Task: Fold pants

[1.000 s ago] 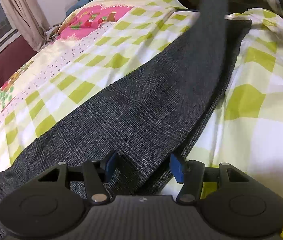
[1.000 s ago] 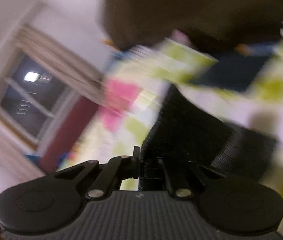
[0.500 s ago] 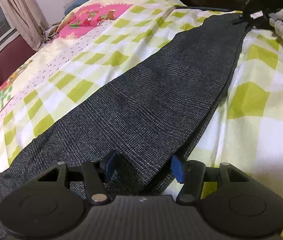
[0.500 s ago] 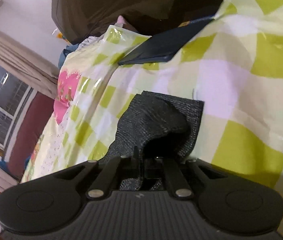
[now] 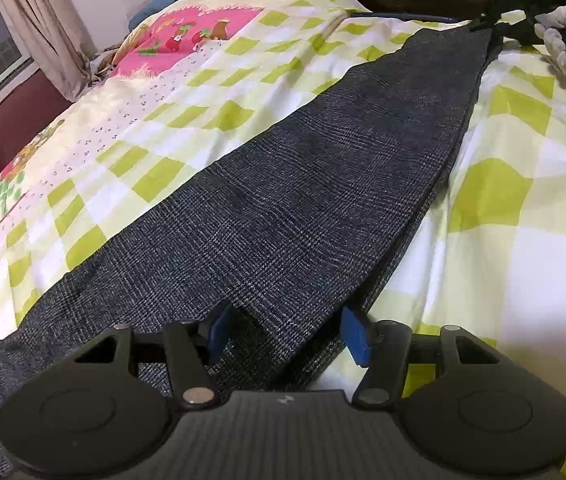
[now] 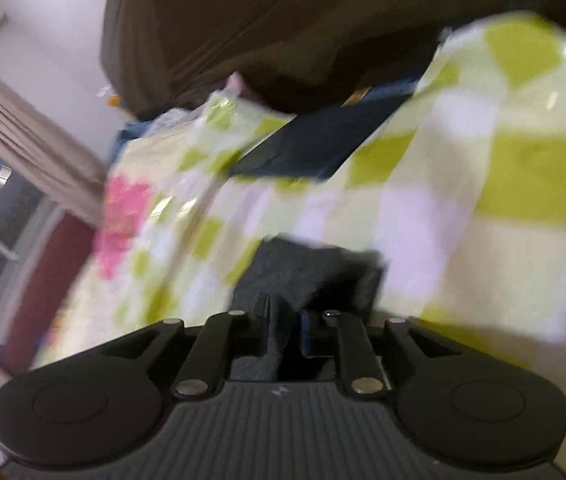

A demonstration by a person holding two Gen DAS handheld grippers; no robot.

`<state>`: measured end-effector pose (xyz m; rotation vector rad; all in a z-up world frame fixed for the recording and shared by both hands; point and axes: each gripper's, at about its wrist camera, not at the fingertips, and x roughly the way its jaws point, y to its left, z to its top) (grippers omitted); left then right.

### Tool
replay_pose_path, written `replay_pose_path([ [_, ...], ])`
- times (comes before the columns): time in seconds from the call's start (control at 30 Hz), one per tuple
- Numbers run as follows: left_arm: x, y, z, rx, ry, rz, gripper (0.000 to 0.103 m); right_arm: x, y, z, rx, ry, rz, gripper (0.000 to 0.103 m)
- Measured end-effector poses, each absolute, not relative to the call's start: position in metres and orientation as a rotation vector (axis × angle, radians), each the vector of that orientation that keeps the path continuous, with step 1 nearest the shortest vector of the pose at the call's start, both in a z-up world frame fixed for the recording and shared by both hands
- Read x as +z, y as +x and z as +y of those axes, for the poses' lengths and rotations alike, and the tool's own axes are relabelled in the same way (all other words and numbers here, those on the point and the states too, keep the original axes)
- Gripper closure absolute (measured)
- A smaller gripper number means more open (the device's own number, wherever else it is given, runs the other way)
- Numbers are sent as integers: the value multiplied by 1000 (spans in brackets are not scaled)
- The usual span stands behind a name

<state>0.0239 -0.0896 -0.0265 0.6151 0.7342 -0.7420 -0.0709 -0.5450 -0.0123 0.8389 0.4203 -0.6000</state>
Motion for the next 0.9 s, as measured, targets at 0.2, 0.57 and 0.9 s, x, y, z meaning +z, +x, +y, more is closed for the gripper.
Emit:
replay_pose_path([
  [0.2,-25,21,-79,-728,587,724,31,-5,-86,-530,-654,711,468,89],
  [0.57,-22,19,-66,-736,485,722,31,-21,-98,-517,-537,896,421,57],
  [0.9,-29,9,-85,-782,519,720,31,-24,-71,-514,-503,933,418,55],
])
